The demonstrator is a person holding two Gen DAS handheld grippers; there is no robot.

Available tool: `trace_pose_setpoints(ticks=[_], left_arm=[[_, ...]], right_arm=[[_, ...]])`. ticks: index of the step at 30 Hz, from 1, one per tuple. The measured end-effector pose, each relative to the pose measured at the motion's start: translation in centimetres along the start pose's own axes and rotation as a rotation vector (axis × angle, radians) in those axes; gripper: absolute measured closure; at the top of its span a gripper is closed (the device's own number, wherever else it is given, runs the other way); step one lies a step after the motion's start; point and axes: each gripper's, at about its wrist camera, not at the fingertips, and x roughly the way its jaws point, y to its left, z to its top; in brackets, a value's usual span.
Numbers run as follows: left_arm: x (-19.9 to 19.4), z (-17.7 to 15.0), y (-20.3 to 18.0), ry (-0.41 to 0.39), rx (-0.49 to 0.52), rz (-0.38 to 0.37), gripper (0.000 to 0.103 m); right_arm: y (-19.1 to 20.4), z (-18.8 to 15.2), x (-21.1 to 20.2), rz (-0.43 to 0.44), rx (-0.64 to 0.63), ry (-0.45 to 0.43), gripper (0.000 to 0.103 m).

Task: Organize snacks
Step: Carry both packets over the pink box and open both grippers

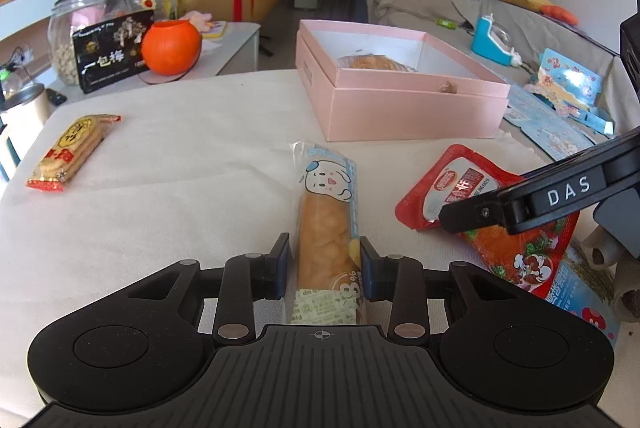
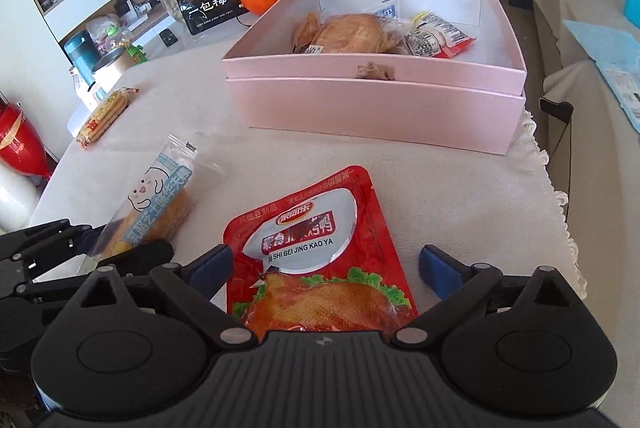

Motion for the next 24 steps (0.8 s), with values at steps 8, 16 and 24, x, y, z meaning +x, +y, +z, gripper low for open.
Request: trace_pose_setpoints(ticks=[8, 16, 24], left_arm=[[-0.2, -0.2, 0.8, -0.016, -0.041, -0.032, 0.065], [-0.3, -0.4, 0.8, -0.03, -0.053, -0.038, 0.065], [-0.3, -0.5, 1.7, -0.037, -0.097, -0.069, 0.066]], right_arm=[[1.5, 0.1, -1.3, -0.022, -0.086, 0.0, 0.054], [3.0, 0.3, -5.0, 0.074, -0.103, -0.039, 0.066], [4.6, 0.0, -1.8, 0.071, -0.085, 0.043, 0.073]])
